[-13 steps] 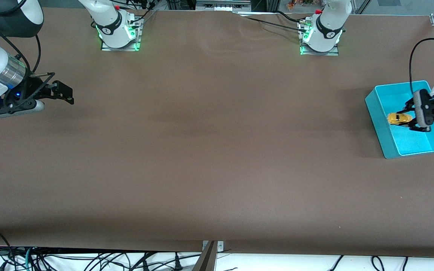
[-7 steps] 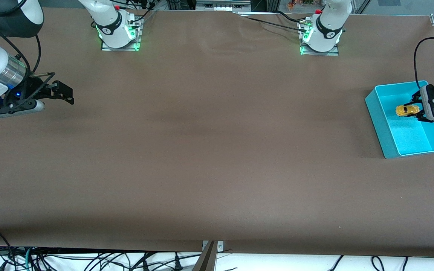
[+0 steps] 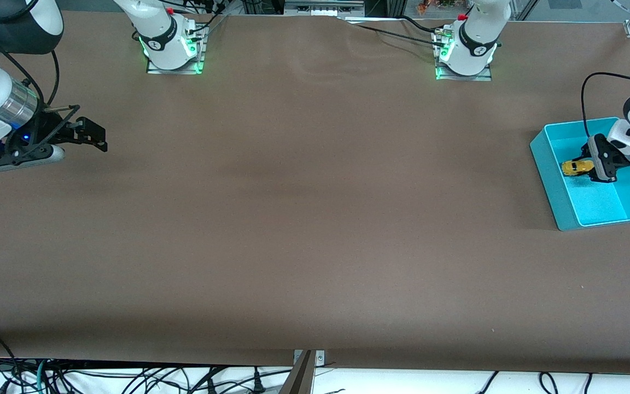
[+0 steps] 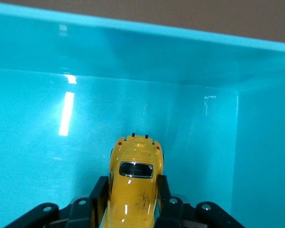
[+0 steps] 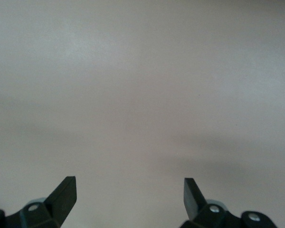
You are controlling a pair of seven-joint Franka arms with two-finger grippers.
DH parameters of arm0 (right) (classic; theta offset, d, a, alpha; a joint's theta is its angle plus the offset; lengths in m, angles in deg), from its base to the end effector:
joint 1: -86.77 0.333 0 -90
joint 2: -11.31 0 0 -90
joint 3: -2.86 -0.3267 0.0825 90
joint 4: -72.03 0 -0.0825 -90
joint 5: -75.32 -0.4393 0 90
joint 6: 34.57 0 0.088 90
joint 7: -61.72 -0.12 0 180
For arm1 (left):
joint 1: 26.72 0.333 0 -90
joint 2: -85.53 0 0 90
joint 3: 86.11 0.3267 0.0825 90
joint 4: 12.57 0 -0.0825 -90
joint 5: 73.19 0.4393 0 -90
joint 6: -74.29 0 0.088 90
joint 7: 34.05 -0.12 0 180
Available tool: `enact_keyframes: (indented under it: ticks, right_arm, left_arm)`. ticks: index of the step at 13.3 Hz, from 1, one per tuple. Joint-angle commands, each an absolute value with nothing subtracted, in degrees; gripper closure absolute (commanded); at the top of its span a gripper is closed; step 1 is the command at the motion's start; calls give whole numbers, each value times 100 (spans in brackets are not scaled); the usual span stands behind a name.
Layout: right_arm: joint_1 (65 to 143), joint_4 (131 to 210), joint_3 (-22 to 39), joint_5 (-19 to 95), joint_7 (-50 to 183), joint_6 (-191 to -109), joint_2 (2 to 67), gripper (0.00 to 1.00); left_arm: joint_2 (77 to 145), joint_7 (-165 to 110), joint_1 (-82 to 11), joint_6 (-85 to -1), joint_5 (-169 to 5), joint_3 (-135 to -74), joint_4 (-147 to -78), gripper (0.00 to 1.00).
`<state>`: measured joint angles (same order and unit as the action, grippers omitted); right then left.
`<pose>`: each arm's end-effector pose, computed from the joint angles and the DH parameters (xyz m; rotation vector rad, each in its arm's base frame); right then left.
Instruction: Wind and store yellow beetle car
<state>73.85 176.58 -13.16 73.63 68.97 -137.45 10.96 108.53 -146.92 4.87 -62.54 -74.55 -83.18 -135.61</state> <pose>0.6108 0.0363 0.5103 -3.1018 -0.2701 0.0347 0.4817 0.3323 0.1510 2.3320 -1.8691 -0.0751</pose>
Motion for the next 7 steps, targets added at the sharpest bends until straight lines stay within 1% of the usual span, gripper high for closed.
enact_keyframes:
  ticks: [1,2,3,7]
  right_arm:
    - [7385,17592,-1323,7269,6936,-13670,1096,0]
    - [7394,17592,-1323,7269,6936,-13670,1096,0]
    - [7394,17592,-1323,7269,6936,-13670,1096,0]
    - [7394,17592,-1323,7269,6945,-13670,1096,0]
  left_arm:
    - [10804,-14690,431,-6230,-7381,-8294,-13510,52]
    - [10725,-14690,396,-6090,-7381,-8294,-13448,30]
    - [10654,-14690,386,-5854,-7372,-8303,-13343,0]
    - [10172,-14286,264,-4563,-7354,-8320,-12922,0]
